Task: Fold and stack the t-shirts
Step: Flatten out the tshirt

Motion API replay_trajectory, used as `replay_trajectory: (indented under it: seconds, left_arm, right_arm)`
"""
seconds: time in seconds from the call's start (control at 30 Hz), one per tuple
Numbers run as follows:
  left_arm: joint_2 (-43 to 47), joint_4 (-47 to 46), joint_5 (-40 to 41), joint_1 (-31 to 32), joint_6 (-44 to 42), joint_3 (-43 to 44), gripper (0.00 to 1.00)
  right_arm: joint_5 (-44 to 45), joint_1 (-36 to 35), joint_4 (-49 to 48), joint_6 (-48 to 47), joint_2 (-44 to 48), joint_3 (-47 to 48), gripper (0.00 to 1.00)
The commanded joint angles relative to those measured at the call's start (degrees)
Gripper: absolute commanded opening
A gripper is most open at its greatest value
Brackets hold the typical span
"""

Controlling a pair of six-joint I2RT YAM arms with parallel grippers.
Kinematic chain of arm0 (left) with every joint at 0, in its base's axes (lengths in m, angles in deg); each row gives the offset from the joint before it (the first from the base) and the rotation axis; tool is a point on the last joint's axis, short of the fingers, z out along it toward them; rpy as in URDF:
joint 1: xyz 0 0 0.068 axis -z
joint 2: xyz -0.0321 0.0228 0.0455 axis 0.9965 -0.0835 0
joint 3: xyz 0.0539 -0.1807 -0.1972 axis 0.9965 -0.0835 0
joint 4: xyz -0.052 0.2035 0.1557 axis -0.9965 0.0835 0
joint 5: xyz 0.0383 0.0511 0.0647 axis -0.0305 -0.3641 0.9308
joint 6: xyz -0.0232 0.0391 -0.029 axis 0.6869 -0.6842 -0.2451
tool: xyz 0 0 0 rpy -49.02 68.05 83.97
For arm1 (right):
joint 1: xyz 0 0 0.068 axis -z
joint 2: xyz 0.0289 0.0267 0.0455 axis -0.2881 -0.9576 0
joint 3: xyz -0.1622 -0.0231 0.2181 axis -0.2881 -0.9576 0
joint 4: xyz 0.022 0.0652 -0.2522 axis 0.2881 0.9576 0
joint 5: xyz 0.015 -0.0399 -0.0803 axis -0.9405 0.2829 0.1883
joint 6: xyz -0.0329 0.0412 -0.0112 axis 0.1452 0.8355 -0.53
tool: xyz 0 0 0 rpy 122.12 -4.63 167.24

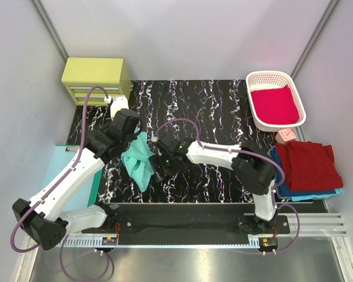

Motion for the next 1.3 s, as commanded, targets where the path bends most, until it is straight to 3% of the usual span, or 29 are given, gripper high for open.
replay_trajectory:
  seconds: [0.0,0.43,0.8,1.0,1.03,1.27]
  left_arm:
    - [1.6,-1.6,0.9,-0.3,-0.4,-0.2,0.00]
    - [2.5,-1.5,-0.1,-0.3,-0.1,-0.9,0.00]
    - [2.0,-1.8,-0.8,-0.3,-0.1,-1.0,0.00]
    - [2.5,-2.0,-0.8,-0.3,0.1,-1.5,0.00]
    - [2.5,-2.0,-0.8,-0.3,0.0,-1.6,0.00]
    - [2.9,-2.2,-0.8,-0.3,0.1,-2.1,0.00]
  right_arm:
    - [-0.2,-0.1,-4.2,1.1,-4.9,5.3,0.82]
    - [6.3,-0.1,-4.8,0.3,-11.3,12.0,0.78]
    - [14.3,-0.1,-5.1,3.0,-13.3,8.9,0.56]
    - [17.0,-0.1,-5.3,3.9,-14.0,7.6,0.43]
    - [17.6,0.0,-5.3,4.1,-13.8,7.4,0.35]
    - [18.4,-0.1,-5.5,4.4,-13.5,7.0,0.05]
